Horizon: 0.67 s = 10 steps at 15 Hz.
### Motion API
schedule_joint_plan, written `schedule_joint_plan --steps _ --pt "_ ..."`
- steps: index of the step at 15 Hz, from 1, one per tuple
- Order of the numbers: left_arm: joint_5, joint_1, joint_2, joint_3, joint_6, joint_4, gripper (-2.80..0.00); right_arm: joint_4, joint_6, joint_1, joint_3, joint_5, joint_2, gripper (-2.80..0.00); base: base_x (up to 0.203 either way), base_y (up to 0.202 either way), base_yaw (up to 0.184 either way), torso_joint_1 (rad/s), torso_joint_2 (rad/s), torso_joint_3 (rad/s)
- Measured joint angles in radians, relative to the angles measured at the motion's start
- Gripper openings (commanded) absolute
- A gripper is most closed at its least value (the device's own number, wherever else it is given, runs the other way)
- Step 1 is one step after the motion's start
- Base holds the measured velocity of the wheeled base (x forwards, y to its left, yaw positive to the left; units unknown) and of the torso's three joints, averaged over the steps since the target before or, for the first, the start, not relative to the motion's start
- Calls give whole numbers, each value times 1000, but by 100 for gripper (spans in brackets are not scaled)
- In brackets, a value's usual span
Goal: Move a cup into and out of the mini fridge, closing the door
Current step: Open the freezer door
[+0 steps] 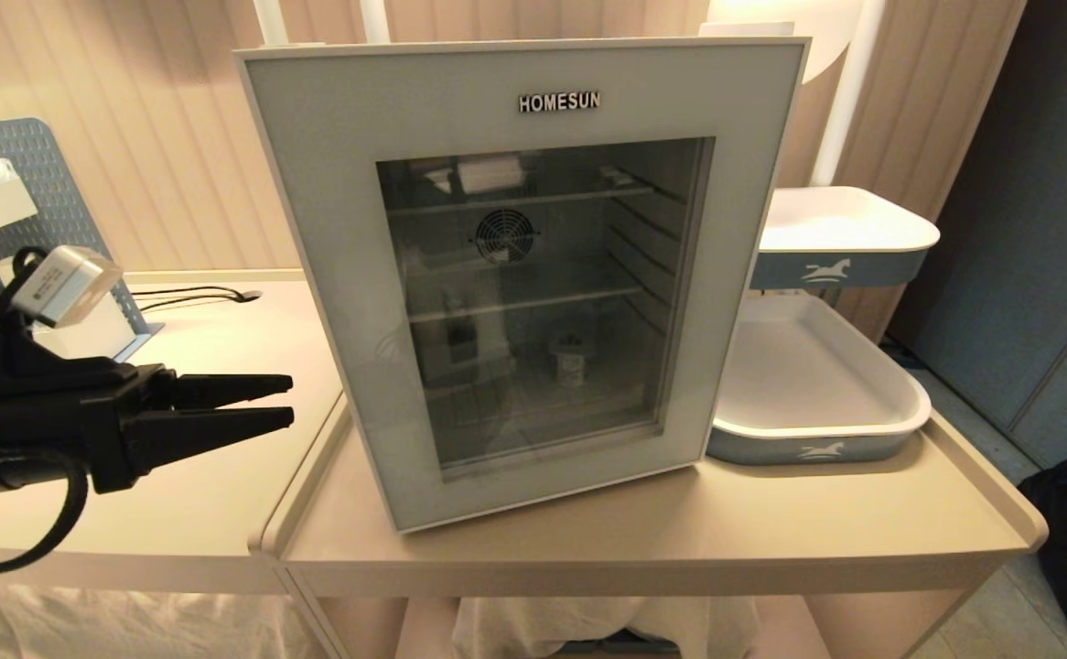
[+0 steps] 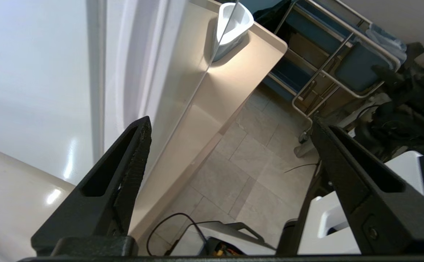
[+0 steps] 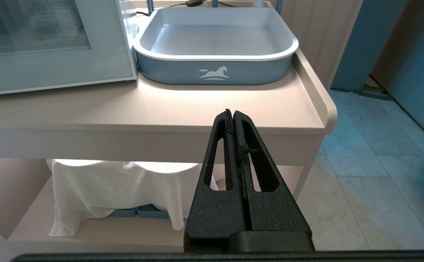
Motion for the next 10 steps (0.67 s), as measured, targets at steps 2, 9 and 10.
schedule_joint_plan --steps 2,9,10 --pt "0 0 33 -10 29 -2 0 0 0 0 0 0 0 -280 0 0 0 0 0 0" --pt "9 -83 165 -38 53 -115 0 0 0 -1 0 0 0 -280 0 0 0 0 0 0" --pt "12 -100 182 -46 51 -121 0 1 0 -1 0 -1 0 -280 0 0 0 0 0 0"
